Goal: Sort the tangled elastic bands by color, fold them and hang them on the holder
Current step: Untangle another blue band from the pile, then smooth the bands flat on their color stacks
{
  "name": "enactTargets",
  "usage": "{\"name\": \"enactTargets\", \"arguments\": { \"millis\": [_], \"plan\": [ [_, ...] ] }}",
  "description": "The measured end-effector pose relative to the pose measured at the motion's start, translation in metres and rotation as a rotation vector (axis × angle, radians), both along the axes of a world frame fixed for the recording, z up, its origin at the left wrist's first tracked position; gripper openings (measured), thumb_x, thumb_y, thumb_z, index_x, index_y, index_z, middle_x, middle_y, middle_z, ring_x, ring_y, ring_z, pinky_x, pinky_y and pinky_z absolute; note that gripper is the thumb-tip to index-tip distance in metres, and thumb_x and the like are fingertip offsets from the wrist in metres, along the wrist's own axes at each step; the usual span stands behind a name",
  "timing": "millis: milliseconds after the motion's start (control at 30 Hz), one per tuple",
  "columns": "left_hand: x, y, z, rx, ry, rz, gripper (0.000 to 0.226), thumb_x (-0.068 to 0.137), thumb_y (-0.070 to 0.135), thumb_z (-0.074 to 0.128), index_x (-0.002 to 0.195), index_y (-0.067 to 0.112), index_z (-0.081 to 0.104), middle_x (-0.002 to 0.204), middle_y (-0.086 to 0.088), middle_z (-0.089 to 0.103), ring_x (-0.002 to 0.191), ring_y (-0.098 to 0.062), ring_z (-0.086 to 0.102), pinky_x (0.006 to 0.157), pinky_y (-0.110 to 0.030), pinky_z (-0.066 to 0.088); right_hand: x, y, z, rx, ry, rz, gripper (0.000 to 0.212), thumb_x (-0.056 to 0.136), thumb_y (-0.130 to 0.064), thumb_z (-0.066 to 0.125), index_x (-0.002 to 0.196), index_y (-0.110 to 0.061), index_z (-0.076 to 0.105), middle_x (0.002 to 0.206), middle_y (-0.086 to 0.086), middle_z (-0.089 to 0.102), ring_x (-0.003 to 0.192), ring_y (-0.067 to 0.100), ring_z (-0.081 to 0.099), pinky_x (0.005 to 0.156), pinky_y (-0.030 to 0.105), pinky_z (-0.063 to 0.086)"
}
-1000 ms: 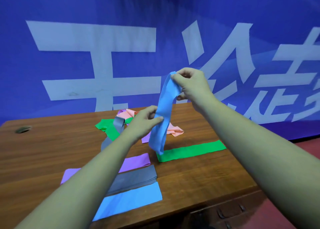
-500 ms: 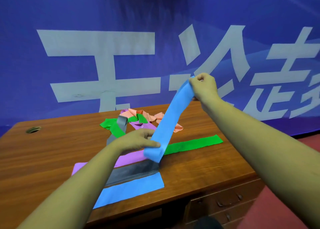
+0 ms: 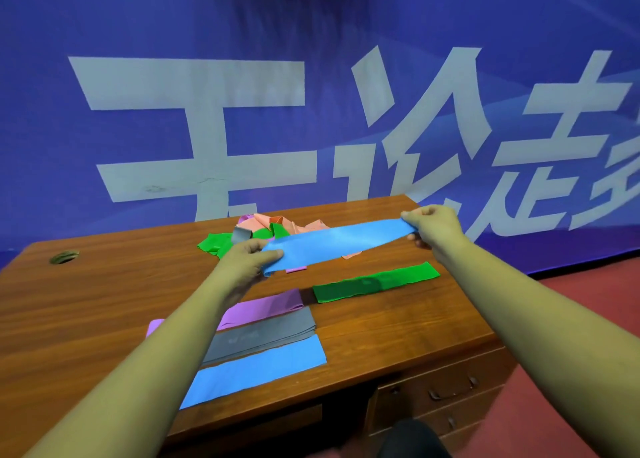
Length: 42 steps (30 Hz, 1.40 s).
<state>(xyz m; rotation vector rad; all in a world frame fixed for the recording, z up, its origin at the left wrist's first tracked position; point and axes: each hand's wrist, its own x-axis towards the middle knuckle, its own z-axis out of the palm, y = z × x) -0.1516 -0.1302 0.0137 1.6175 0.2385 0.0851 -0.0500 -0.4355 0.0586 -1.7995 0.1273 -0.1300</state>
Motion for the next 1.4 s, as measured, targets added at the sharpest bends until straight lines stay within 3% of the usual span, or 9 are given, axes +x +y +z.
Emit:
{"name": "enactTargets", "arguments": {
  "millis": [200, 333, 467, 600, 667, 833, 1000, 1167, 1400],
  "plan": [
    [-0.007, -0.001, -0.008, 0.004, 0.092, -0.064, 0.022, 0.091, 0.014, 0.067, 0.111, 0.005, 0.066, 0.094, -0.006, 0.066, 0.071, -0.010, 0.059, 0.056, -0.020, 0.047, -0.010, -0.022, -0.031, 0.067, 0.174, 0.130, 0.022, 0.092, -0.020, 0.067, 0.102, 0.000, 0.065, 0.075, 0.013, 0.063, 0.054, 0.014, 0.057, 0.044, 0.017, 0.050],
    [-0.018, 0.008, -0.013, -0.100, 0.118, -0.094, 0.024, 0.094, -0.006, 0.050, 0.111, -0.001, 0.066, 0.092, -0.013, 0.066, 0.063, -0.010, 0.061, 0.051, -0.020, 0.044, -0.011, -0.025, -0.052, 0.033, 0.217, 0.162, 0.016, 0.089, -0.024, 0.071, 0.090, -0.008, 0.066, 0.083, 0.010, 0.064, 0.063, 0.016, 0.061, 0.054, 0.025, 0.055],
    [-0.033, 0.027, -0.022, 0.013, 0.104, 0.044, 0.024, 0.090, -0.006, 0.059, 0.113, 0.002, 0.062, 0.086, -0.013, 0.063, 0.063, -0.015, 0.055, 0.058, -0.025, 0.041, -0.018, -0.012, -0.068, 0.037, 0.179, 0.169, 0.018, 0.088, -0.022, 0.071, 0.076, -0.013, 0.063, 0.081, 0.010, 0.062, 0.063, 0.017, 0.057, 0.048, 0.023, 0.051],
    [-0.055, 0.048, -0.028, 0.134, 0.052, 0.163, 0.009, 0.090, 0.000, 0.063, 0.093, 0.007, 0.060, 0.084, -0.014, 0.059, 0.063, -0.018, 0.055, 0.061, -0.028, 0.043, -0.031, 0.012, -0.076, 0.143, 0.211, 0.207, 0.014, 0.088, -0.015, 0.071, 0.078, -0.010, 0.062, 0.079, 0.009, 0.063, 0.064, 0.017, 0.059, 0.043, 0.020, 0.053],
    [-0.069, 0.059, -0.030, 0.174, 0.037, 0.208, 0.012, 0.092, 0.000, 0.058, 0.089, 0.011, 0.061, 0.082, -0.014, 0.057, 0.063, -0.021, 0.051, 0.060, -0.030, 0.040, -0.038, 0.024, -0.078, 0.132, 0.200, 0.226, 0.013, 0.086, -0.015, 0.073, 0.078, -0.010, 0.065, 0.075, 0.009, 0.063, 0.060, 0.015, 0.058, 0.042, 0.019, 0.051],
    [-0.111, 0.082, -0.034, 0.244, 0.005, 0.312, 0.016, 0.091, -0.001, 0.057, 0.094, 0.014, 0.061, 0.068, -0.006, 0.050, 0.053, -0.014, 0.046, 0.059, -0.030, 0.040, -0.056, 0.051, -0.090, 0.053, 0.148, 0.250, 0.015, 0.079, -0.017, 0.079, 0.070, -0.011, 0.069, 0.068, 0.007, 0.064, 0.054, 0.016, 0.055, 0.048, 0.023, 0.047],
    [-0.156, 0.110, -0.049, 0.436, 0.042, 0.353, 0.014, 0.086, 0.005, 0.067, 0.097, 0.012, 0.062, 0.063, -0.002, 0.057, 0.059, -0.017, 0.053, 0.065, -0.032, 0.043, -0.086, 0.080, -0.107, -0.099, 0.063, 0.272, 0.016, 0.081, -0.016, 0.078, 0.071, -0.010, 0.066, 0.067, 0.006, 0.062, 0.040, 0.008, 0.050, 0.039, 0.019, 0.041],
    [-0.183, 0.122, -0.073, 0.641, 0.104, 0.377, 0.016, 0.082, 0.001, 0.069, 0.088, 0.015, 0.063, 0.066, -0.005, 0.061, 0.057, -0.016, 0.055, 0.053, -0.022, 0.040, -0.107, 0.102, -0.128, -0.314, -0.067, 0.281, 0.016, 0.078, -0.019, 0.078, 0.071, -0.008, 0.068, 0.075, 0.003, 0.067, 0.073, 0.019, 0.060, 0.071, 0.028, 0.044],
    [-0.192, 0.123, -0.107, 0.807, 0.167, 0.414, 0.017, 0.079, 0.009, 0.073, 0.091, 0.019, 0.066, 0.077, -0.001, 0.066, 0.072, -0.019, 0.059, 0.064, -0.027, 0.038, -0.123, 0.110, -0.157, -0.504, -0.092, 0.256, 0.015, 0.083, -0.028, 0.073, 0.076, -0.018, 0.065, 0.079, 0.001, 0.068, 0.084, 0.027, 0.064, 0.073, 0.033, 0.048]
  ]
}}
